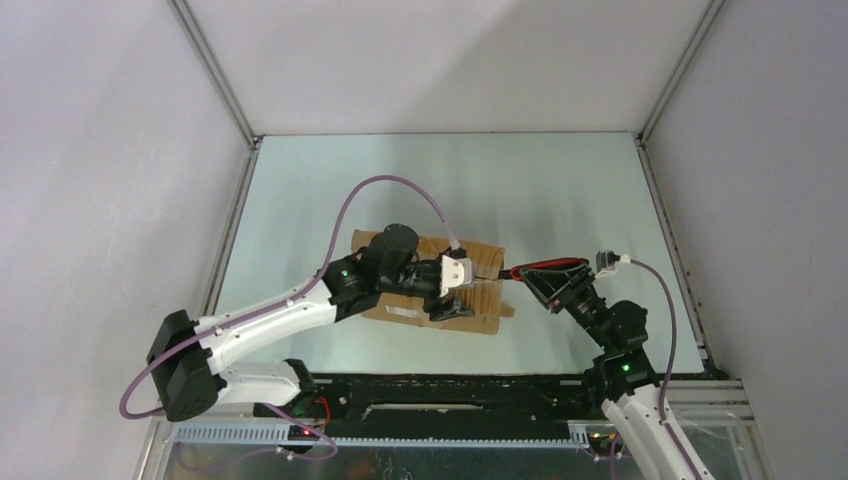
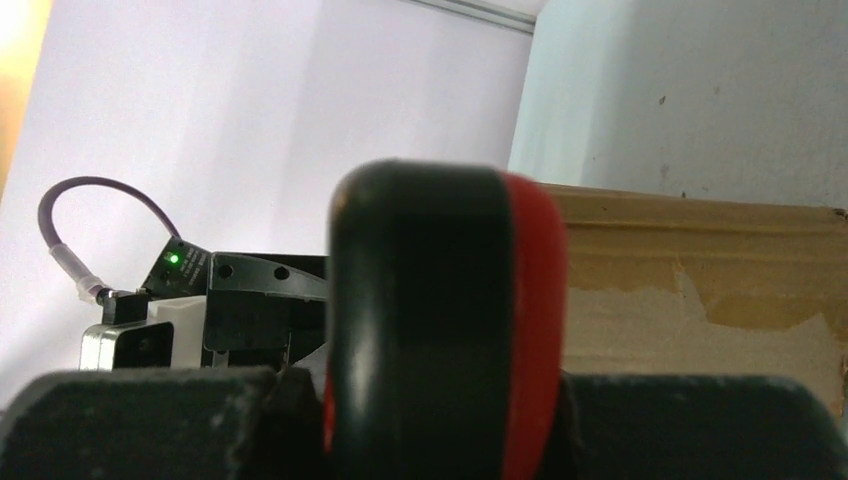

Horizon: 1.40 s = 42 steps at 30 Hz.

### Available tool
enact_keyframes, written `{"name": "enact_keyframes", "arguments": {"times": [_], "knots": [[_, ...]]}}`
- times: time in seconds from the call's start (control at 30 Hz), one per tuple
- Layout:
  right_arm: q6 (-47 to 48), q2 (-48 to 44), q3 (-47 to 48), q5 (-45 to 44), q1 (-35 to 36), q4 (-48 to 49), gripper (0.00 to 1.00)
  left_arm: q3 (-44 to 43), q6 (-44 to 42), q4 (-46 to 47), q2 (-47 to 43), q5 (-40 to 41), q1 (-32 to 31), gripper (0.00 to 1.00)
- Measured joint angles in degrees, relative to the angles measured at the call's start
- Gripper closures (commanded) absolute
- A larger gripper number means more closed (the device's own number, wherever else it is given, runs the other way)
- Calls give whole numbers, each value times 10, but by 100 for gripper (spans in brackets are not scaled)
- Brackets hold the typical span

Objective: Unpack the express box
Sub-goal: Cut the express box at the center of the board.

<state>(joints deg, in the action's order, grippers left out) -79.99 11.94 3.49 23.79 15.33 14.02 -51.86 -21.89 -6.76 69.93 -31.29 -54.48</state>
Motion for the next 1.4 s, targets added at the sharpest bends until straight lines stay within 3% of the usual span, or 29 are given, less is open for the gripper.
{"name": "enact_keyframes", "arguments": {"times": [0.33,0.57,0.67,0.87,1.03,1.23,1.4], "knots": [[28,93,24,-84,86,43,100,0,0,-11,-4,8,8,100],[53,100,33,-97,97,43,100,0,-1,-12,-2,15,8,100],[55,84,33,-53,57,31,100,4,0,-9,-10,17,6,100],[66,60,48,123,-88,-18,100,31,-3,21,-34,37,6,100],[76,66,48,230,-116,-67,100,35,-6,35,-41,105,30,100],[90,65,49,252,-109,-105,100,35,-10,39,-39,120,28,100],[151,80,110,198,-106,-213,100,25,-45,23,-40,165,-10,100]]}}
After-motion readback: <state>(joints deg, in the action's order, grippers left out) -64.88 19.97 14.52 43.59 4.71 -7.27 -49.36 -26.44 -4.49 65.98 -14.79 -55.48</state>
